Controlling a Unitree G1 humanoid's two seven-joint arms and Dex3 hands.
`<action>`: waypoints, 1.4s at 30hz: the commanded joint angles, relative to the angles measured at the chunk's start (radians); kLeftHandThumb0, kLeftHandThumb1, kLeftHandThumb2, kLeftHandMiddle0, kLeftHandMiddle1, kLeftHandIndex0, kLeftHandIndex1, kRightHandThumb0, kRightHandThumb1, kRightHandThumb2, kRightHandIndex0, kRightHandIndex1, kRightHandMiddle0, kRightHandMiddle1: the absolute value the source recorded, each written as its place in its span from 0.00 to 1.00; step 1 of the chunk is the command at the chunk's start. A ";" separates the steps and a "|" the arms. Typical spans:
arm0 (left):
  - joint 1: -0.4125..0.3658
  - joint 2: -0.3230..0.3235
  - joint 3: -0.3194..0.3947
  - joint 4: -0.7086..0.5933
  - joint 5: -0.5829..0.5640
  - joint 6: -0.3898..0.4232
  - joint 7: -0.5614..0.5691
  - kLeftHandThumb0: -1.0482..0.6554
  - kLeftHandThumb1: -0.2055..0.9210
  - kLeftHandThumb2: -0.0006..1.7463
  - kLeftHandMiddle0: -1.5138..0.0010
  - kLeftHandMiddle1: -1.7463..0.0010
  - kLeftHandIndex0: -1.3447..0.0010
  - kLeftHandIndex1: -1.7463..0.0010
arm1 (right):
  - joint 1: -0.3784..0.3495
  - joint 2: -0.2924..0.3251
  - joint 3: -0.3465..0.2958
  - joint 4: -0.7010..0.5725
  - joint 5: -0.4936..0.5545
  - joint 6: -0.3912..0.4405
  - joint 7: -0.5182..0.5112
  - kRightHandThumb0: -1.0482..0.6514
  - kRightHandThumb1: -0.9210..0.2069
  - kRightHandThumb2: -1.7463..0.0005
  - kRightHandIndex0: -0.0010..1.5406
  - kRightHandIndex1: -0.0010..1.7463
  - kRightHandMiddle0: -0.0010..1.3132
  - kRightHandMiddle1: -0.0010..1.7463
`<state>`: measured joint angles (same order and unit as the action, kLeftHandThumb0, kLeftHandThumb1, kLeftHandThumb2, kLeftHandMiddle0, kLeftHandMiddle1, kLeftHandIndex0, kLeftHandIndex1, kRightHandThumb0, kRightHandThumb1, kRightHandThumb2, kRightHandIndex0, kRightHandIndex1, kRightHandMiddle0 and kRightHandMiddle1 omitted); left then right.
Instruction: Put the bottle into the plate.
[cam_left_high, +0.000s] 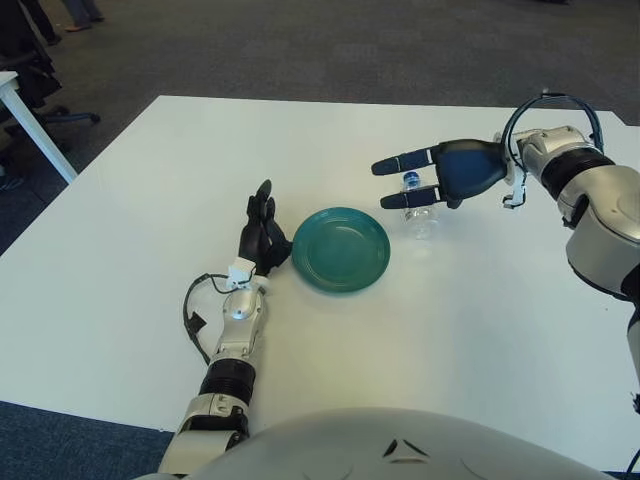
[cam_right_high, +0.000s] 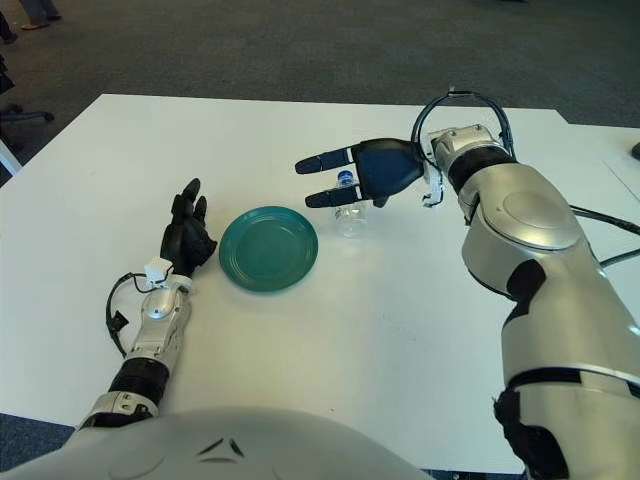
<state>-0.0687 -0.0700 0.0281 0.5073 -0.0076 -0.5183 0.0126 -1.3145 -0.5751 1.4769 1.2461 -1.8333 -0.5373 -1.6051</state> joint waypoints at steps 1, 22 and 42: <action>0.099 -0.021 -0.017 0.041 0.022 -0.004 0.016 0.08 1.00 0.61 0.91 1.00 1.00 0.80 | -0.035 0.004 0.048 -0.001 -0.020 -0.026 -0.009 0.03 0.00 0.63 0.00 0.00 0.00 0.00; 0.239 0.002 -0.015 -0.070 0.010 -0.040 0.003 0.08 1.00 0.61 0.90 1.00 1.00 0.78 | -0.057 0.020 0.053 -0.023 0.084 -0.155 -0.009 0.00 0.00 0.58 0.00 0.00 0.00 0.00; 0.352 0.055 0.005 -0.181 -0.005 -0.040 -0.039 0.08 1.00 0.61 0.89 0.99 1.00 0.77 | -0.030 0.074 -0.027 0.053 0.202 -0.230 0.054 0.00 0.00 0.49 0.01 0.00 0.00 0.00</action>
<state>0.1583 -0.0521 0.0177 0.2647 -0.0199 -0.5680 -0.0101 -1.3511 -0.5225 1.4827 1.2768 -1.6735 -0.7666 -1.5828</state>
